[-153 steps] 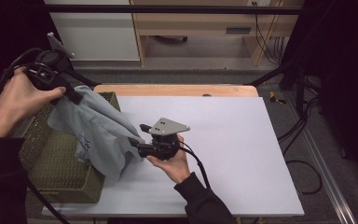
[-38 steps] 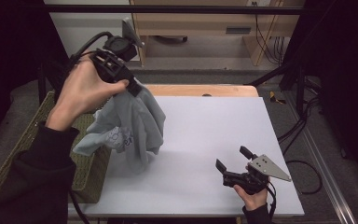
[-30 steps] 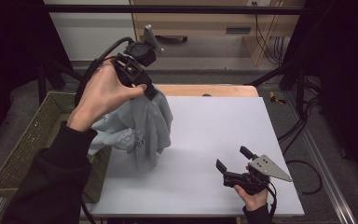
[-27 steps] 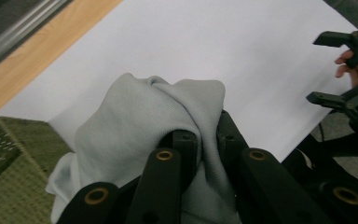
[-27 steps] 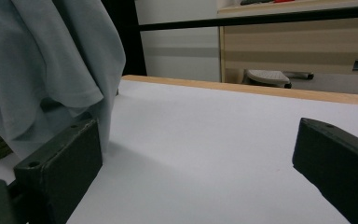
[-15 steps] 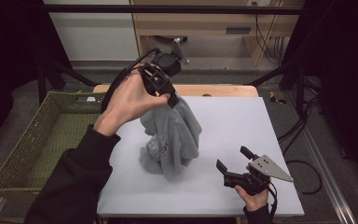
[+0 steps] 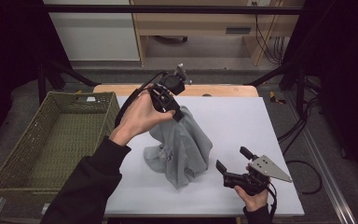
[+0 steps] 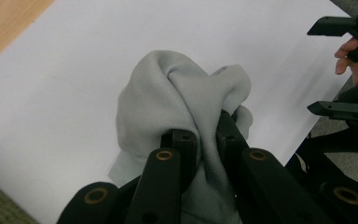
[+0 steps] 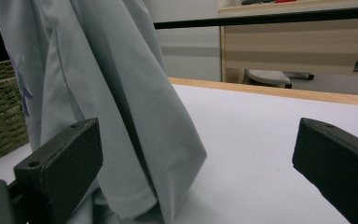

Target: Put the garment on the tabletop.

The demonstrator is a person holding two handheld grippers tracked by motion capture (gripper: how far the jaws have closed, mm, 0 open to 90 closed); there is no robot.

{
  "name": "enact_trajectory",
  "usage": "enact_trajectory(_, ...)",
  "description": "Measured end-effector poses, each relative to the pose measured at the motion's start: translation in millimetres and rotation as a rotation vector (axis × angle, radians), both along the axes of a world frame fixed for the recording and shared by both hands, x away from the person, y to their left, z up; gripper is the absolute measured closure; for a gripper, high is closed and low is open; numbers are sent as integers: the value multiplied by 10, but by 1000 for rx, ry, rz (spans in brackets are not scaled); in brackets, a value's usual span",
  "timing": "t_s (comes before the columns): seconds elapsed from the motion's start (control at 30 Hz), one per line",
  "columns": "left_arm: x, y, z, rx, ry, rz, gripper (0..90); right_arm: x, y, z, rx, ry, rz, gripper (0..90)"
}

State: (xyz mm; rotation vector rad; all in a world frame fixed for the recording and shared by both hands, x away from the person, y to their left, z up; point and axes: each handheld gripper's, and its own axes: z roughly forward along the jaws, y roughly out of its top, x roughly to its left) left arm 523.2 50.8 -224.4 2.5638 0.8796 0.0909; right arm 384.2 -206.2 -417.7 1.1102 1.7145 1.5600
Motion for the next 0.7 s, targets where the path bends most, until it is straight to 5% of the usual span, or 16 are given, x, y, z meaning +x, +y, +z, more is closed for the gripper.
enact_trajectory(0.17, 38, -4, -237, 2, 8, -16, 811, 2, -9, -8, -4, 6, 0, 17)
enact_trajectory(0.7, 44, -38, -1026, -97, 51, -30, 799, 12, -25, -17, 0, 12, -10, 18)
